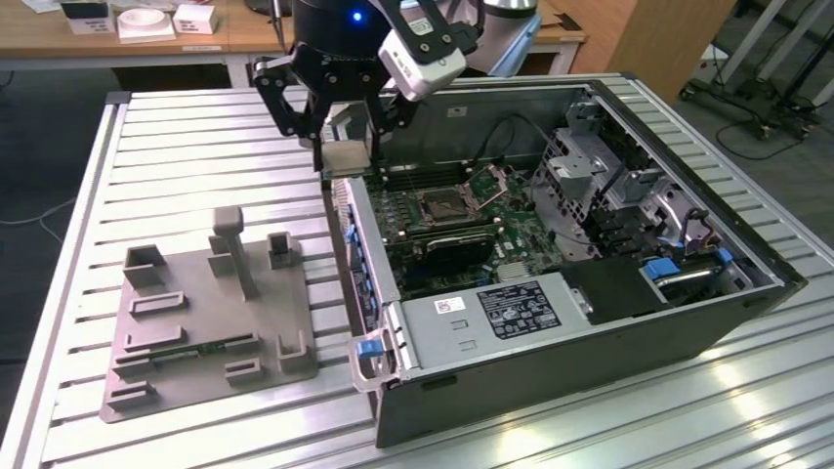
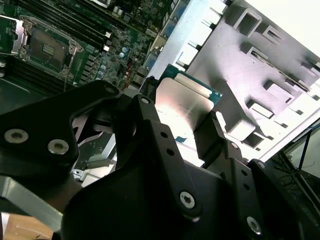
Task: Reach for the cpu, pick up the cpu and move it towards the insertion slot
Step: 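Pick up the cpu and move it towards the insertion slot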
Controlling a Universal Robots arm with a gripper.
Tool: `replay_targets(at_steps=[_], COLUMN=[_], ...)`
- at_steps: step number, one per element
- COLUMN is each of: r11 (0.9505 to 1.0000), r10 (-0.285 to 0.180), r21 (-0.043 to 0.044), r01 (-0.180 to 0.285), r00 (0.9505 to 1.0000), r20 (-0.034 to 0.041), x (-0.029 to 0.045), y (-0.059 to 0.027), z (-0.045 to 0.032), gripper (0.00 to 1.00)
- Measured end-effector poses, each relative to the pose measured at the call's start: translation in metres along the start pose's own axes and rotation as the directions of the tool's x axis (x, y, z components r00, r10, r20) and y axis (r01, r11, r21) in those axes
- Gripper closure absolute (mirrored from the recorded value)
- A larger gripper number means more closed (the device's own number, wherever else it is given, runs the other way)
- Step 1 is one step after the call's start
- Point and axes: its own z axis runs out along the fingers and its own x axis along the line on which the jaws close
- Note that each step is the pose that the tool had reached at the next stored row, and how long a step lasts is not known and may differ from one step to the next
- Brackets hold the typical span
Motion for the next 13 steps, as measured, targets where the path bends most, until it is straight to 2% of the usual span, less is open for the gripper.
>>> replay_targets(at_steps=[5, 13], r11=[1.0000, 1.0000], r10=[0.000, 0.000], r21=[0.0000, -0.0001], r01=[0.000, 0.000], r00=[1.0000, 1.0000], r20=[0.0000, 0.0000], x=[-0.0070, -0.0112], y=[0.0000, 0.0000], z=[0.0002, 0.0003], gripper=[0.45, 0.45])
